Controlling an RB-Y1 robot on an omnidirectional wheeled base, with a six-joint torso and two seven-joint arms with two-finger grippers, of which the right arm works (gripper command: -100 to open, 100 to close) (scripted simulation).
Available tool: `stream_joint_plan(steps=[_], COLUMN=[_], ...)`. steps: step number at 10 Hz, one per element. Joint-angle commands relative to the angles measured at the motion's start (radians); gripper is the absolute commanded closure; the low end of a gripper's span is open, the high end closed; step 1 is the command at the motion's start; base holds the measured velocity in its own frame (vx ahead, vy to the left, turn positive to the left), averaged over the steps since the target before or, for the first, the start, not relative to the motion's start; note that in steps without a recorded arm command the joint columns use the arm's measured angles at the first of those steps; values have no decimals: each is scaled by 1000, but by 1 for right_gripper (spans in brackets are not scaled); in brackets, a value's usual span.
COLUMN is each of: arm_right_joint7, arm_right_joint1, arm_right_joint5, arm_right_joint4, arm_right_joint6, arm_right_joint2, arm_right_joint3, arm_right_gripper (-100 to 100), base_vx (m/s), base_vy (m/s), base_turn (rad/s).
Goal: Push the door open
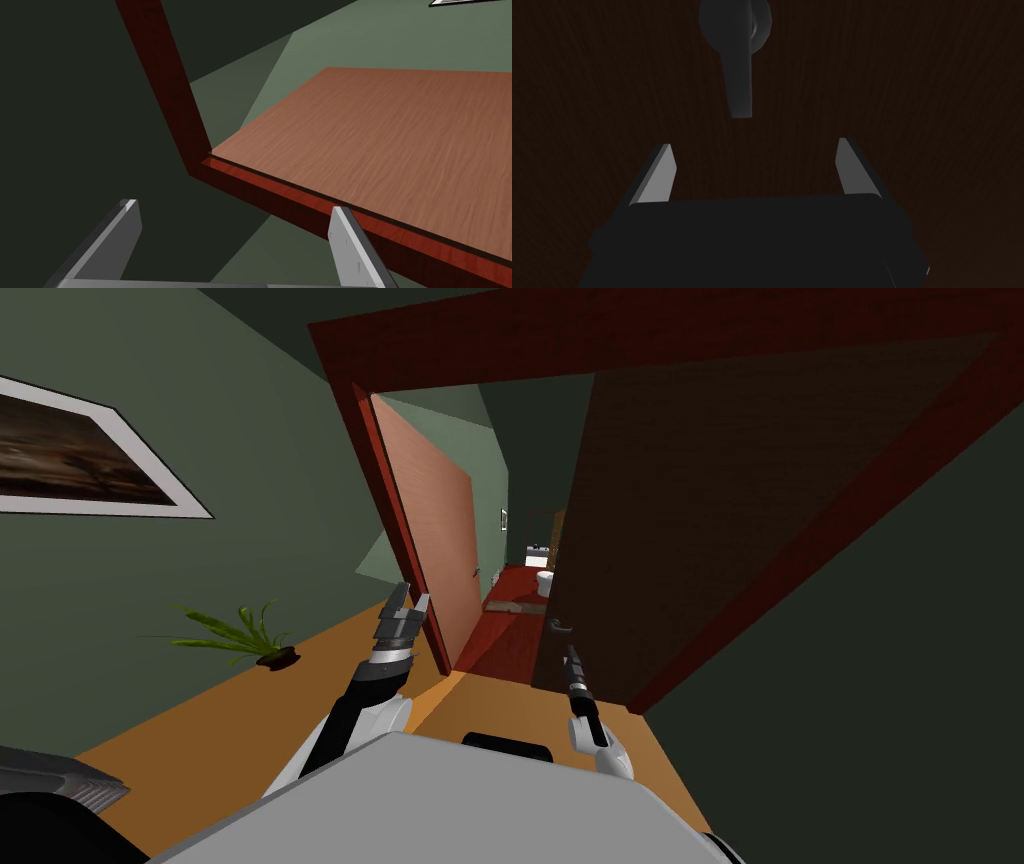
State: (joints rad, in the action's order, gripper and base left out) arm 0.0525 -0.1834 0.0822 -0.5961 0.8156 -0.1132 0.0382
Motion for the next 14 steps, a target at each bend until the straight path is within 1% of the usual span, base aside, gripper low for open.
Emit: stream_joint_plan(steps=[1, 2, 3, 4, 12, 13, 14], arm_right_joint7=[1, 1, 2, 1, -6, -6, -6], arm_right_joint1=[-13, -17, -18, -19, -17, -17, -17], arm_right_joint5=[1, 2, 2, 3, 11, 11, 11], arm_right_joint4=[37, 47, 46, 51, 60, 56, 56], arm_right_joint6=[8, 9, 10, 14, 24, 22, 22], arm_right_joint2=[0, 0, -1, -1, 1, 1, 1], arm_right_joint3=[0, 0, 0, 3, 16, 15, 15], arm_right_gripper=[-100, -100, -100, -100, -100, -100, 100], base_vx=[-13, -9, -3, 118, 191, 77, -10], base_vy=[-55, -48, -20, -10, -21, -4, -1], base_turn=[123, 78, 12, 25, 25, 6, -5])
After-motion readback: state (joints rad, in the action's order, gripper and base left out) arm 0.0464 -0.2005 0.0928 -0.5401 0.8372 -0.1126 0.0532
